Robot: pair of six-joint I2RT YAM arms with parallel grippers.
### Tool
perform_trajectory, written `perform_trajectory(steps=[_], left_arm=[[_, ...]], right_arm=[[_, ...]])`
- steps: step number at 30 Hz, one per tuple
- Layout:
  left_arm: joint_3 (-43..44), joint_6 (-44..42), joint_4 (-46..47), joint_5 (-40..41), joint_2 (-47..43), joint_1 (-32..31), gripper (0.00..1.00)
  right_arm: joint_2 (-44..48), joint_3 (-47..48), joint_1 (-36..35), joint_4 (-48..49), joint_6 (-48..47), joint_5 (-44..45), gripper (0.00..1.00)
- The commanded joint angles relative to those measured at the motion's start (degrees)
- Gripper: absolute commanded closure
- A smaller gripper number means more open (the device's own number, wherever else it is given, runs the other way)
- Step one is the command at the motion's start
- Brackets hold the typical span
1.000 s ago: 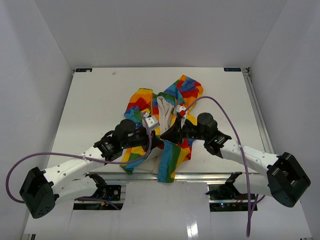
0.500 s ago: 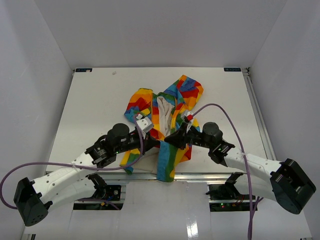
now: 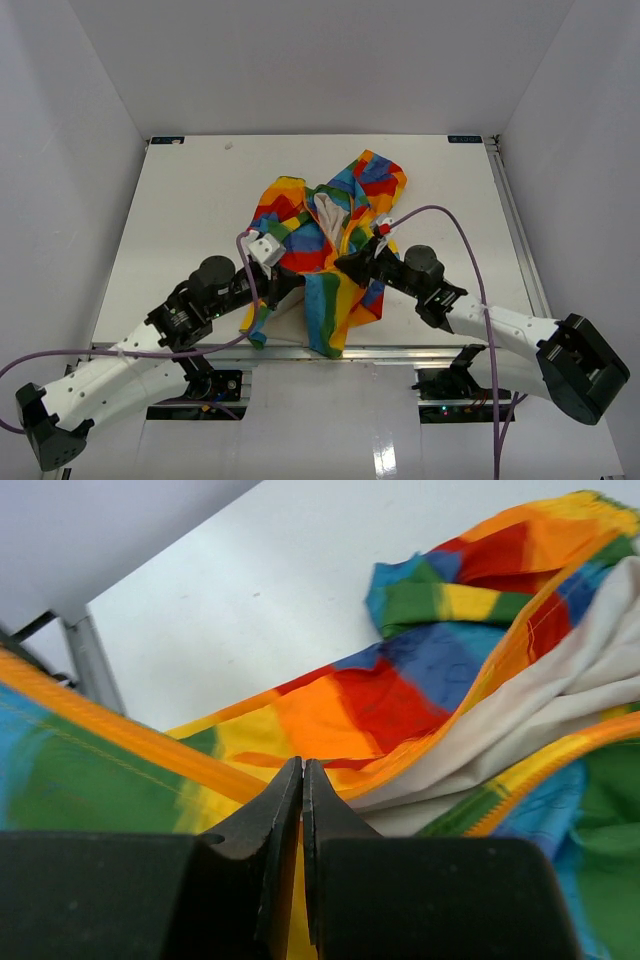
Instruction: Zip up the jacket
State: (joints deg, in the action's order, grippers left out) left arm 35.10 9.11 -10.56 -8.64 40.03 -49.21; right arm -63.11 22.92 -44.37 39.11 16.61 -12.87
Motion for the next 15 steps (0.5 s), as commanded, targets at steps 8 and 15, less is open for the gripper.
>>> perform_trajectory(steps=[8, 15], left_arm=[[11.50, 0.38, -12.38, 12.12, -10.92, 0.01, 1.00], [14.49, -0.41, -15.29, 15.95, -13.84, 0.08, 1.00]], right_arm=[[-16.01, 20.32, 9.36, -1.14, -7.40, 11.94, 0.92], [-24.54, 26.94, 18.11, -1.23, -6.14, 9.17, 0.92]])
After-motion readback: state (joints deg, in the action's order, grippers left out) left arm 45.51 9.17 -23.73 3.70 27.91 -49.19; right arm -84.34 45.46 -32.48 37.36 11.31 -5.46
